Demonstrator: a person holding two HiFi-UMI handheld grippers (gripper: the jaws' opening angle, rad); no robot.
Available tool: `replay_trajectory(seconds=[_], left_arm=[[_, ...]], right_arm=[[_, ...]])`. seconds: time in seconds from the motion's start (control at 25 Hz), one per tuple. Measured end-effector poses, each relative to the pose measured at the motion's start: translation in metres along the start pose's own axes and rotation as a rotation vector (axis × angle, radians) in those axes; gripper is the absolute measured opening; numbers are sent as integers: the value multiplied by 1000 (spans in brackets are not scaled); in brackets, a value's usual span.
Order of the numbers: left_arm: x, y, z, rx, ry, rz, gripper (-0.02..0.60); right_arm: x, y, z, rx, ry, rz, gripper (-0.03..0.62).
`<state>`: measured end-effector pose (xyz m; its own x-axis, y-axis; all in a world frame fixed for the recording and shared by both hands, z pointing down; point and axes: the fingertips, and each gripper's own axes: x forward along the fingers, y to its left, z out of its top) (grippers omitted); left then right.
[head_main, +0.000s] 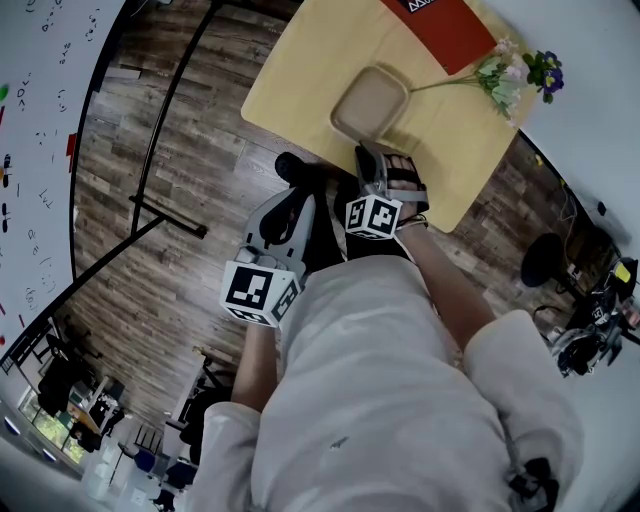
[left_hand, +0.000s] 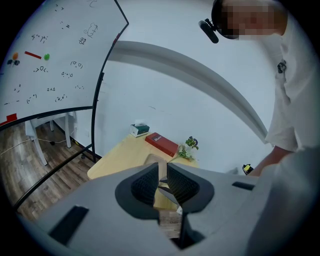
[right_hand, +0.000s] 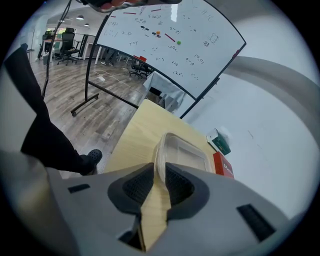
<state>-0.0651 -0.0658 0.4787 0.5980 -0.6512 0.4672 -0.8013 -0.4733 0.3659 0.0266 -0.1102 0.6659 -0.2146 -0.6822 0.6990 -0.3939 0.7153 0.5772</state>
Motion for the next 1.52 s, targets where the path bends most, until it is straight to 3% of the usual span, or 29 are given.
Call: replay_trajectory(seconds=[0.76, 1.52], left_arm=[[4, -2, 7, 8, -9, -2, 54], [6, -4, 22, 34, -37, 1, 54]], right_arm=[[-9, -11, 12, 52, -55, -45, 55], [-29, -58, 33, 114, -115, -121, 52]])
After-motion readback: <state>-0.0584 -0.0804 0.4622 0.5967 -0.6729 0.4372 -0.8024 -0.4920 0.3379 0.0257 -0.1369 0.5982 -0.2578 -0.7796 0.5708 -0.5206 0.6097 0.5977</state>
